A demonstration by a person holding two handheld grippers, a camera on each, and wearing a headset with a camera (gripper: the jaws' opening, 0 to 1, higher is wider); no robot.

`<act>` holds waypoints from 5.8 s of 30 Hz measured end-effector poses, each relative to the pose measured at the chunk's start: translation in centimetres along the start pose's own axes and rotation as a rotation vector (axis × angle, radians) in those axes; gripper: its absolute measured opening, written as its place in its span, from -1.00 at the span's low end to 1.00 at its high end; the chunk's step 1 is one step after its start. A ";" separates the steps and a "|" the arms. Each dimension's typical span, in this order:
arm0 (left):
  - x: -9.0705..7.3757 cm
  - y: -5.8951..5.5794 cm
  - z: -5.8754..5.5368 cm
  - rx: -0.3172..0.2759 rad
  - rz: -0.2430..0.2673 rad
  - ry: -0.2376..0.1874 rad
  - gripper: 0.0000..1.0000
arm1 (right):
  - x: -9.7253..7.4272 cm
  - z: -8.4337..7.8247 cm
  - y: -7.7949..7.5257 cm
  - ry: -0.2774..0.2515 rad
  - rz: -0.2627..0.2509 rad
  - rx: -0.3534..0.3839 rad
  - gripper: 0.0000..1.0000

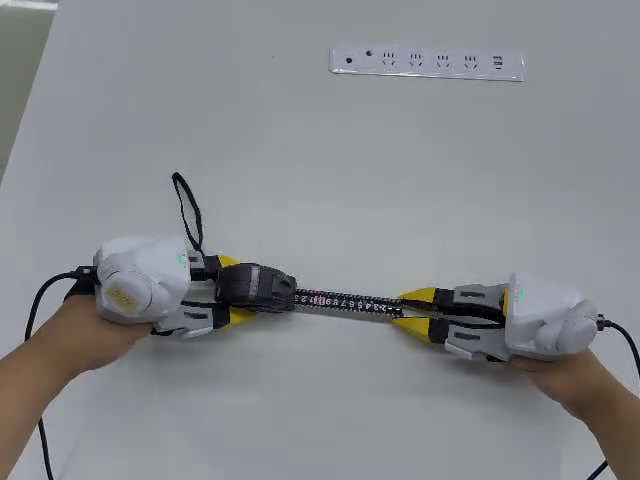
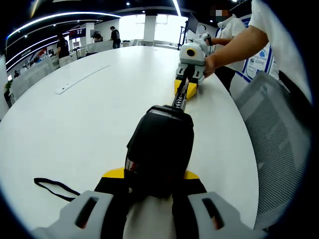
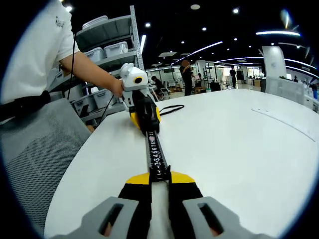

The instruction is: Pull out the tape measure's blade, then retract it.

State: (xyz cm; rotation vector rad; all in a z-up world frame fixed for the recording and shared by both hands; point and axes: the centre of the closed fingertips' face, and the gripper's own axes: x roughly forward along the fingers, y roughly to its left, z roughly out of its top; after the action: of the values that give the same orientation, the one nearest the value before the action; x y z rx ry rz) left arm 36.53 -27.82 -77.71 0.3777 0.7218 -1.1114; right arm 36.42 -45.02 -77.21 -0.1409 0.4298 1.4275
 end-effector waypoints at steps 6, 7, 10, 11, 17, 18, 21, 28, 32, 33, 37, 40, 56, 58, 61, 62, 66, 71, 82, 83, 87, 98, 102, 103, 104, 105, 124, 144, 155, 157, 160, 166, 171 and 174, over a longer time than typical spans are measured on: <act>0.0 0.0 0.1 -0.001 0.000 0.000 -0.41 | -0.9 -0.3 -0.2 -0.002 -0.008 0.011 -0.81; 0.0 0.0 0.1 -0.001 0.000 0.000 -0.41 | -1.0 -0.4 -0.2 -0.001 -0.009 0.015 -0.81; 0.0 0.0 0.1 0.000 0.001 0.001 -0.41 | -1.5 -0.5 -0.2 -0.002 -0.013 0.020 -0.81; 0.0 0.0 0.1 0.000 0.001 0.001 -0.41 | -1.7 -0.5 -0.2 -0.002 -0.015 0.024 -0.81; 0.0 -0.1 0.1 0.001 0.001 0.002 -0.41 | -2.5 -1.0 -0.3 0.002 -0.015 0.031 -0.81; 0.0 -0.1 0.1 0.001 0.000 0.002 -0.41 | -2.6 -1.0 -0.3 0.003 -0.015 0.031 -0.81; 0.0 0.0 0.1 0.002 0.000 0.002 -0.41 | -2.9 -1.1 -0.3 0.003 -0.015 0.033 -0.81; 0.1 0.0 0.0 0.004 -0.002 0.003 -0.41 | -3.7 -1.4 -0.4 0.005 -0.018 0.037 -0.81; 0.1 0.0 0.1 0.005 -0.002 0.004 -0.41 | -4.3 -1.6 -0.3 0.006 -0.018 0.041 -0.81; 0.1 -0.1 0.1 0.006 -0.002 0.005 -0.41 | -4.5 -1.7 -0.4 0.010 -0.020 0.041 -0.81; 0.1 -0.1 0.1 0.004 -0.002 0.003 -0.41 | -5.1 -1.8 -0.5 0.005 -0.030 0.048 -0.81; 0.1 -0.1 0.1 0.005 -0.001 0.004 -0.41 | -5.4 -2.0 -0.6 0.003 -0.037 0.053 -0.81; 0.2 -0.2 0.1 0.005 -0.002 0.006 -0.41 | -7.3 -2.7 -0.8 0.005 -0.041 0.064 -0.82; 0.2 -0.2 0.1 0.006 -0.002 0.007 -0.41 | -7.4 -2.8 -0.8 0.007 -0.040 0.063 -0.82; 0.2 -0.2 0.1 0.005 0.000 0.007 -0.41 | -7.7 -2.7 -0.7 0.007 -0.043 0.064 -0.82; 0.2 -0.2 0.1 0.006 0.000 0.008 -0.41 | -7.8 -2.7 -0.7 0.007 -0.042 0.065 -0.82; 0.2 -0.2 0.1 0.006 -0.001 0.008 -0.41 | -8.1 -2.9 -0.7 0.010 -0.044 0.066 -0.82; 0.3 -0.2 0.1 0.006 0.001 0.009 -0.41 | -8.7 -2.8 -0.7 0.011 -0.055 0.071 -0.82; 0.3 -0.3 0.1 0.006 0.001 0.010 -0.41 | -9.8 -2.9 -0.6 0.019 -0.067 0.075 -0.82; 0.3 -0.3 0.1 0.006 0.001 0.009 -0.41 | -10.0 -3.0 -0.7 0.022 -0.071 0.074 -0.82; 0.3 -0.3 0.1 0.004 0.001 0.007 -0.41 | -10.4 -3.2 -0.7 0.025 -0.079 0.079 -0.82; 0.3 -0.4 0.2 0.012 0.002 0.011 -0.41 | -10.4 -3.8 -0.7 0.043 -0.079 0.081 -0.80; 0.3 -0.4 0.2 0.010 0.004 0.011 -0.41 | -10.5 -3.6 -0.9 0.038 -0.082 0.084 -0.79; 0.3 -0.4 0.2 0.011 0.005 0.012 -0.41 | -10.5 -3.6 -0.9 0.035 -0.080 0.090 -0.78; 0.3 -0.4 0.2 0.011 0.005 0.011 -0.41 | -10.5 -3.6 -0.9 0.035 -0.080 0.088 -0.78; 0.3 -0.5 0.2 0.011 0.005 0.011 -0.41 | -10.5 -3.5 -0.9 0.036 -0.080 0.084 -0.78; 0.3 -0.5 0.2 0.039 0.000 0.019 -0.40 | -10.4 -3.6 -0.8 0.053 -0.090 0.080 -0.74; 0.1 -0.2 -0.1 0.025 0.030 0.030 -0.32 | -10.5 -3.6 -0.3 0.064 -0.107 0.105 -0.61; -0.2 -0.1 -0.1 0.013 0.035 0.025 -0.17 | -10.7 -3.3 -0.4 0.070 -0.125 0.103 -0.47; -0.2 -0.1 0.0 0.016 0.037 0.025 -0.16 | -10.8 -3.2 -0.4 0.072 -0.131 0.105 -0.44; -0.3 -0.1 0.1 0.017 0.039 0.019 -0.15 | -10.9 -3.2 -0.3 0.073 -0.136 0.104 -0.43; -0.6 -0.2 0.3 0.017 0.047 0.022 -0.12 | -10.9 -3.0 -0.2 0.076 -0.148 0.111 -0.40; -0.8 -0.4 0.7 0.010 0.060 0.023 -0.14 | -11.0 -2.6 -0.3 0.069 -0.175 0.125 -0.39; -1.0 -0.3 1.1 -0.002 0.071 0.010 -0.14 | -11.0 -2.4 -0.2 0.068 -0.190 0.132 -0.38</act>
State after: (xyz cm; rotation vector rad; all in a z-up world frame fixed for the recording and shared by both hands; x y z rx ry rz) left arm 36.35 -27.92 -76.23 0.4040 0.7130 -1.0428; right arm 35.25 -56.04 -75.35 -0.1203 0.5506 1.2064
